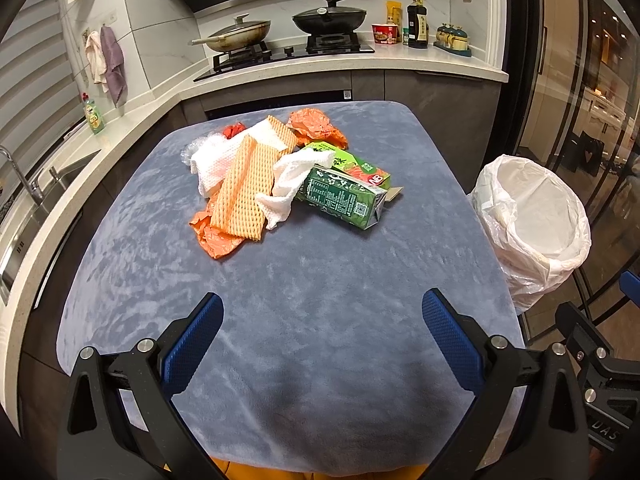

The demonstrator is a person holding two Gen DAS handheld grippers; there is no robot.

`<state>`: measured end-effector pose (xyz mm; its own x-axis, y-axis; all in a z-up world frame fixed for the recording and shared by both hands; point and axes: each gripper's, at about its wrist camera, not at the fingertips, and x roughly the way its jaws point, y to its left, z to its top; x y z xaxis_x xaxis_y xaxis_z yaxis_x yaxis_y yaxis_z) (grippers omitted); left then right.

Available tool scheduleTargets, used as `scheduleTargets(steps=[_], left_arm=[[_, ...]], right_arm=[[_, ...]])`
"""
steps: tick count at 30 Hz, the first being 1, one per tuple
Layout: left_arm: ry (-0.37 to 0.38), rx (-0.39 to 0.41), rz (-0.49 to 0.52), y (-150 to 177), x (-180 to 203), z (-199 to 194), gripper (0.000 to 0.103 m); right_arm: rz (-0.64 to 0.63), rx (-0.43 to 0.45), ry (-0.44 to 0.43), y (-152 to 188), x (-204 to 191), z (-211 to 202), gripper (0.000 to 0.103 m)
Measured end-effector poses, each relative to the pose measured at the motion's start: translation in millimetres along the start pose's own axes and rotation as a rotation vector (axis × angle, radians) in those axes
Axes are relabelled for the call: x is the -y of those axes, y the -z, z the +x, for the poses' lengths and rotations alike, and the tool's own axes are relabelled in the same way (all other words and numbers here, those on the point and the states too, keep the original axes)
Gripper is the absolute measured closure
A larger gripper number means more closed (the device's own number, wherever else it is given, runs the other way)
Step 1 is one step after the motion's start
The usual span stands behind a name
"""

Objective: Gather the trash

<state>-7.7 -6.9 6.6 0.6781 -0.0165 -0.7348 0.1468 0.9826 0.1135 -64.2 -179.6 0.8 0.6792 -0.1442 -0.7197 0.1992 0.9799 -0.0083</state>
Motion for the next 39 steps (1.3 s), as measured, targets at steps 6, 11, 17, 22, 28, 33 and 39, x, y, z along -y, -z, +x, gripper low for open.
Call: scheduleTargets(steps=[6, 11, 17, 22, 28, 33, 39], left_arm=[[0.001, 0.006, 0.004, -0.1, 1.3, -0.1, 0.008], [0.007, 0.008, 0.003, 0.6, 1.1, -0.1, 0.009], [0.004, 0.026, 0.01, 1.0, 2.6, -1.8, 0.009], [0.0, 0.035, 0.006, 1.2, 2.0, -1.4, 0.009], [0.006, 0.032, 0.003, 0.7, 1.6, -0.8, 0.009], [0.002, 0.028, 0.003, 0.8, 1.4, -0.2, 0.009], [0.005, 0.027, -0.002, 0.1, 1.3, 0.3, 0.009]], right_arm=[[-0.003, 0.0, 0.002, 0.0, 0.0, 0.0, 0.007], [0.0, -0.001, 0.0, 0.4, 0.4, 0.5, 0.007], [0.0, 0.0, -0.001, -0.7, 0.5, 0.3, 0.007], [-0.001, -0.001, 0.001, 0.9, 0.0, 0.9, 0.007], [-0.002, -0.002, 0.001, -0.3, -0.3, 0.8, 0.007], [-0.002, 0.001, 0.0, 0.2, -0.5, 0.7, 0.007], [-0.002, 0.0, 0.0, -0.4, -0.1, 1.4, 0.007]])
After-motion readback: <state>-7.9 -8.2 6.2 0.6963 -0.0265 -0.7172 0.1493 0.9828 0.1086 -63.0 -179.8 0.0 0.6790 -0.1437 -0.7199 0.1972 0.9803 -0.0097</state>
